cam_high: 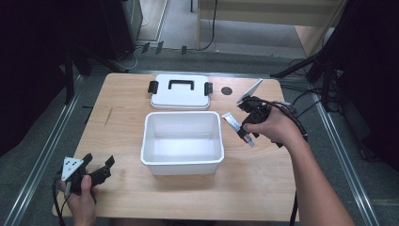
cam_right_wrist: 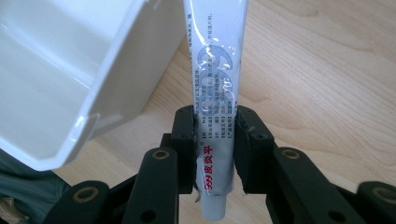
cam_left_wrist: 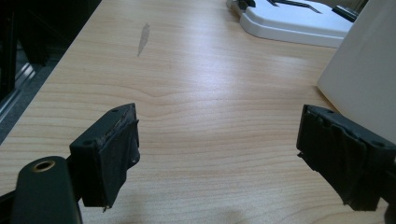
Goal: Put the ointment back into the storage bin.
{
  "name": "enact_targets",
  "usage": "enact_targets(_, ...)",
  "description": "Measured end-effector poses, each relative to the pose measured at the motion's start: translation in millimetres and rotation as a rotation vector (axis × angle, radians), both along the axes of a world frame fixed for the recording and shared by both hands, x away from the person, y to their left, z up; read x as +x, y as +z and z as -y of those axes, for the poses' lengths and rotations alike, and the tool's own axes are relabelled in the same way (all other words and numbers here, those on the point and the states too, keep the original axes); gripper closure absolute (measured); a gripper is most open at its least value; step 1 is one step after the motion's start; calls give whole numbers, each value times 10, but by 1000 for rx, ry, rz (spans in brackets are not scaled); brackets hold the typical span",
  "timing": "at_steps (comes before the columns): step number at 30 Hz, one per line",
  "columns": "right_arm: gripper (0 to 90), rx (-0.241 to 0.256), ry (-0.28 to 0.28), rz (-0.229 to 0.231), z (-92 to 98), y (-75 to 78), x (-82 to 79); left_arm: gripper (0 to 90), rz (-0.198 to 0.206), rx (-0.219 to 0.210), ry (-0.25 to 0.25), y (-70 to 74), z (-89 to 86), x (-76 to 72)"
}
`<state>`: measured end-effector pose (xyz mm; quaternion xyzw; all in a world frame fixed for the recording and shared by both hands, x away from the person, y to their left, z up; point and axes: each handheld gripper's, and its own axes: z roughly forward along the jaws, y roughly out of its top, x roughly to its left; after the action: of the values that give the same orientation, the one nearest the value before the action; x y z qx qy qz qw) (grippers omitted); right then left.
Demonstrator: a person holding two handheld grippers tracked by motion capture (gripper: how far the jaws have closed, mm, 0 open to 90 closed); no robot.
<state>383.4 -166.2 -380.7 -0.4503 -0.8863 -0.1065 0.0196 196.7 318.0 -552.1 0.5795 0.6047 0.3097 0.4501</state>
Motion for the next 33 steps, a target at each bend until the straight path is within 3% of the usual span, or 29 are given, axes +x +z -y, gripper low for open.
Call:
enact_targets(14, 724, 14, 38, 17, -304, 228, 11, 135, -3, -5, -2, 2, -6, 3)
enact_targets(26, 724, 39, 83, 13, -623, 243, 14, 136, -6, -8, -4, 2, -12, 2)
enact_targets(33, 725, 43, 109, -5, -791, 177, 21, 135, -6, -17, 0, 0, -13, 6)
